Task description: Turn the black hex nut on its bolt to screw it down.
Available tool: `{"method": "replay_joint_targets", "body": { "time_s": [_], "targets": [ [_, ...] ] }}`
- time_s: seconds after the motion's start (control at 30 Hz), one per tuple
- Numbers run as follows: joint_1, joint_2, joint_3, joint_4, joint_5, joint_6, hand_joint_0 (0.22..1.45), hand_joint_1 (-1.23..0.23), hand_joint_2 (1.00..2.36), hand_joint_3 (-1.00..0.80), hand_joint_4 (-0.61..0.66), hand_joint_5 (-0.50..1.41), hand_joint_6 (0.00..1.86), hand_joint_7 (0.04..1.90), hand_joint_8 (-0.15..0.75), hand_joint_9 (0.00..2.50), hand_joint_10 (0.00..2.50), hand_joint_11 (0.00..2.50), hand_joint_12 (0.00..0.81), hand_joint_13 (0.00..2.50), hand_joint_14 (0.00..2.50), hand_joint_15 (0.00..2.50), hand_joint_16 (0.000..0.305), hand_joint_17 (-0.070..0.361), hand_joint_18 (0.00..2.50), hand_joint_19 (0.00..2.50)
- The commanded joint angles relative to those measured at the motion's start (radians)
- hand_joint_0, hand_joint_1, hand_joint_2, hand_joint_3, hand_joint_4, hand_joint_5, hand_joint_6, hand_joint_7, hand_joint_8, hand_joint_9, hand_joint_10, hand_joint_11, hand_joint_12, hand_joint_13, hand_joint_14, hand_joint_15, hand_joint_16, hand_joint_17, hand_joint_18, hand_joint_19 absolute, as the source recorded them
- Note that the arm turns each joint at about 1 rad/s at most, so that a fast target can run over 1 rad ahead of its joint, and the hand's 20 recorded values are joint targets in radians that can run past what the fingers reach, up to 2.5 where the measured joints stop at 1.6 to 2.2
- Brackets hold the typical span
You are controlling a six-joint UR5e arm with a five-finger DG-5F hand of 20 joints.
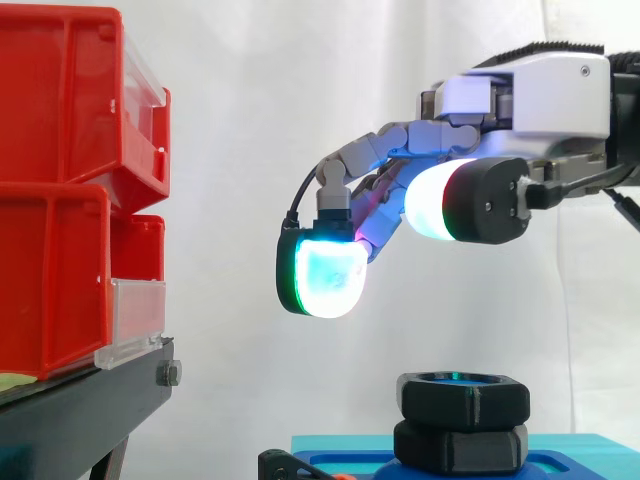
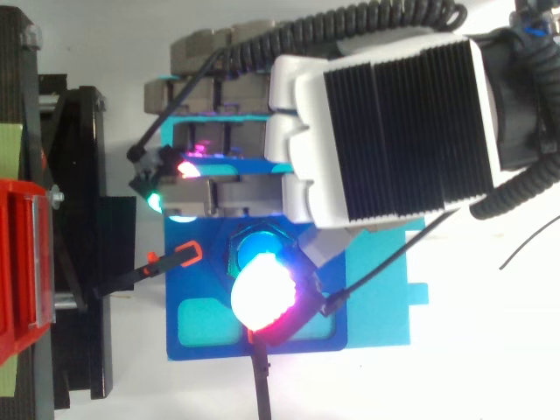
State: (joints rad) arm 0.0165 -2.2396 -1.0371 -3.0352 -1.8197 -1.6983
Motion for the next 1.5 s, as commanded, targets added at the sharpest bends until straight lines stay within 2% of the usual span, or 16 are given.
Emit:
{"method": "replay_joint_targets", "body": {
  "time_s": [0.0,0.03,0.1,0.23,0.6,0.87,0.97,1.3,1.47],
  "targets": [
    [0.023,0.000,0.012,-0.039,0.000,0.002,0.54,-0.19,1.00,-0.50,0.17,-0.05,0.50,0.98,0.252,0.91,0.00,0.07,0.306,0.67,0.00,0.07,0.041,0.091,0.58,0.38],
    [0.023,0.000,0.012,-0.039,0.000,0.002,0.54,-0.19,1.00,-0.50,0.17,-0.05,0.50,0.97,0.252,0.91,0.00,0.07,0.307,0.67,0.00,0.08,0.041,0.092,0.58,0.38],
    [0.048,0.000,0.012,-0.040,0.002,0.002,0.54,-0.19,1.00,-0.50,0.17,-0.05,0.50,0.97,0.252,0.91,0.00,0.07,0.308,0.67,0.00,0.07,0.041,0.092,0.58,0.38],
    [0.065,0.000,0.012,-0.042,0.003,0.002,0.54,-0.19,1.00,-0.50,0.16,-0.06,0.50,0.95,0.251,0.91,0.00,0.07,0.311,0.66,0.00,0.07,0.041,0.092,0.57,0.37],
    [0.092,0.000,0.002,-0.051,0.003,0.000,0.54,-0.19,1.00,-0.50,0.15,-0.05,0.50,0.96,0.253,0.91,0.00,0.07,0.316,0.65,0.00,0.06,0.041,0.093,0.57,0.36],
    [0.117,0.000,-0.046,-0.024,0.008,0.002,0.54,-0.19,1.00,-0.50,0.13,-0.05,0.50,0.98,0.252,0.92,0.00,0.07,0.319,0.64,0.00,0.05,0.041,0.093,0.55,0.36],
    [0.117,0.000,-0.050,-0.020,0.008,0.002,0.54,-0.19,1.00,-0.50,0.13,-0.04,0.50,1.00,0.255,0.92,0.00,0.07,0.321,0.64,0.00,0.05,0.041,0.093,0.55,0.36],
    [0.097,0.000,-0.050,-0.031,0.003,-0.003,0.54,-0.19,1.00,-0.50,0.11,-0.03,0.50,1.09,0.251,0.92,0.00,0.07,0.317,0.64,0.00,0.06,0.041,0.091,0.55,0.36],
    [0.086,-0.002,-0.057,-0.022,0.003,-0.006,0.54,-0.21,1.00,-0.50,0.11,-0.01,0.50,1.14,0.256,1.01,0.00,0.10,0.304,0.71,0.00,0.07,0.040,0.089,0.60,0.37]
  ]
}}
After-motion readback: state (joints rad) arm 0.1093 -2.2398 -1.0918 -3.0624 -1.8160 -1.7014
